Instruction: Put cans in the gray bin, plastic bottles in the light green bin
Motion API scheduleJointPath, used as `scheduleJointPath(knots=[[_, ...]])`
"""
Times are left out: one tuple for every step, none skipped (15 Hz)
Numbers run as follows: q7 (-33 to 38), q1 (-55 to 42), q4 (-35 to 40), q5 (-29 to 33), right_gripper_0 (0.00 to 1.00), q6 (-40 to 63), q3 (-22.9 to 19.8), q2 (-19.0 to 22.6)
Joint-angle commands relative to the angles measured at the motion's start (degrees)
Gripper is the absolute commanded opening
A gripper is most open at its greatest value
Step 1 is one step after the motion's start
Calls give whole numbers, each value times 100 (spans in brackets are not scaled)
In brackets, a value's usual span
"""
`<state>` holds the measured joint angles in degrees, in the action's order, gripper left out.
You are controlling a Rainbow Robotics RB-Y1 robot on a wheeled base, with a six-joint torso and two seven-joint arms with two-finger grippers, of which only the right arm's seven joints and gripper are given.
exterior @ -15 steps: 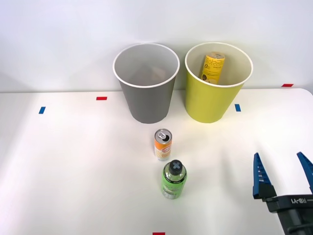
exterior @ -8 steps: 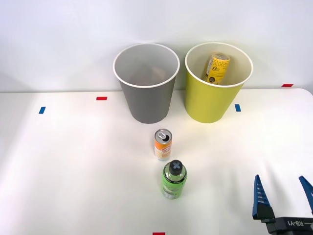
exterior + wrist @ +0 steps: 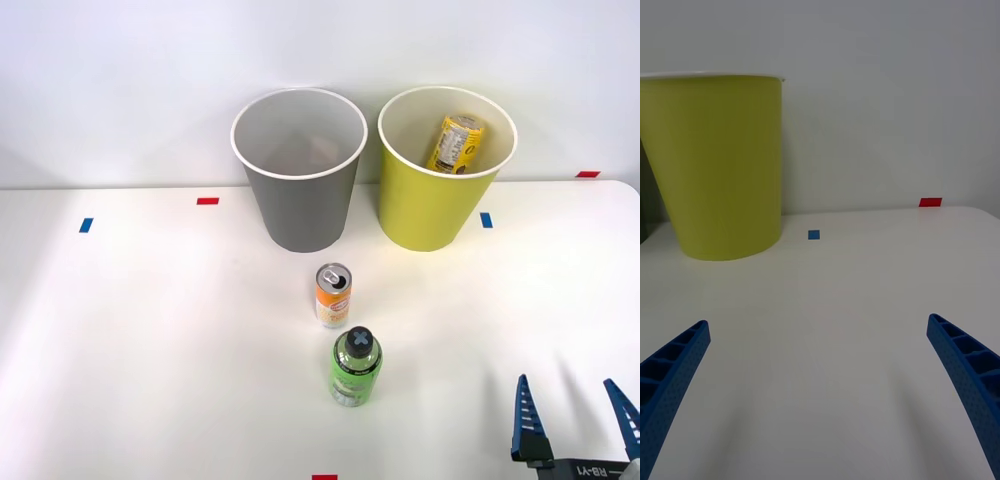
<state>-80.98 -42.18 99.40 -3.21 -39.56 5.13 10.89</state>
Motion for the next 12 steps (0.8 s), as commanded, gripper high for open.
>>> scheduleJointPath(knots=[[30,16,-219,137,100,-298,93,-43],[48,-63,-237,216,100,-377,146,-8],[65,-142,-246,295,100,-421,190,19],[74,-221,-237,347,100,-448,208,27],[100,-318,-246,435,100,-483,234,45],[153,-406,-237,567,100,-536,243,36],[188,-485,-246,611,100,-553,251,36],[250,-590,-246,638,100,-553,287,36],[294,-669,-246,655,100,-606,322,36],[338,-740,-246,664,100,-632,357,36],[382,-810,-246,690,100,-650,366,36],[417,-889,-246,717,100,-667,366,36]])
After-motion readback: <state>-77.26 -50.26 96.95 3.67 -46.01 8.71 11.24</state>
